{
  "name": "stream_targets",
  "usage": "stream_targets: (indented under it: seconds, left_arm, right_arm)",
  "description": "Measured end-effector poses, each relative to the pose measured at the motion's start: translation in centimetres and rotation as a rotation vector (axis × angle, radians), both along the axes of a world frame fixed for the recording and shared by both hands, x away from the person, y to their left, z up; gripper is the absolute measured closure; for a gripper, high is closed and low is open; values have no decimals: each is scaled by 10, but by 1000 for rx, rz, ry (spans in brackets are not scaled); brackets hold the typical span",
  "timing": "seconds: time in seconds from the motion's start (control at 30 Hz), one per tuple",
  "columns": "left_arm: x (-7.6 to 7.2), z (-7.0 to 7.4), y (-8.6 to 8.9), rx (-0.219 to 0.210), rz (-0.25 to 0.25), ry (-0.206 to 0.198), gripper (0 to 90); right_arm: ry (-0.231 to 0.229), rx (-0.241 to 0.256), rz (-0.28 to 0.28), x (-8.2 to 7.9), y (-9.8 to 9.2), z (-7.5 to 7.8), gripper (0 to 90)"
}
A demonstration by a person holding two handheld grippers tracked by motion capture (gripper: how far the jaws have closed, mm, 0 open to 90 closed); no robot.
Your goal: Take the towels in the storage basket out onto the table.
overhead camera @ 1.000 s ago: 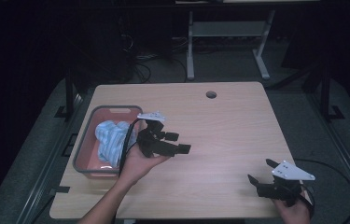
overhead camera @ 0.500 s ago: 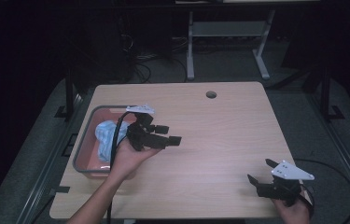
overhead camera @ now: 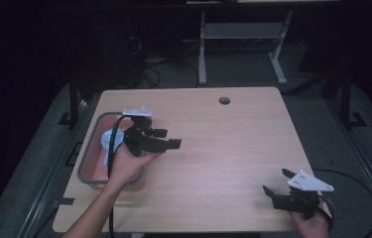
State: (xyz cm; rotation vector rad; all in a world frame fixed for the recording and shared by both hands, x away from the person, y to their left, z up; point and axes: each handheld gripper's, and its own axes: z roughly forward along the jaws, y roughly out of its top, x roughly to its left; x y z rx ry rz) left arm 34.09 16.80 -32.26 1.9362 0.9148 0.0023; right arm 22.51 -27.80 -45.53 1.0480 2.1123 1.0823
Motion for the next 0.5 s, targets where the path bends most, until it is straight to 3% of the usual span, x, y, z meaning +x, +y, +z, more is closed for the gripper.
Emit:
stream_targets:
  seconds: [0.5]
  left_arm:
    - [5, 1, 28, 39, 85, -9, 214]
  right_arm:
    - [-7, -3, 6, 0, 1, 0, 141]
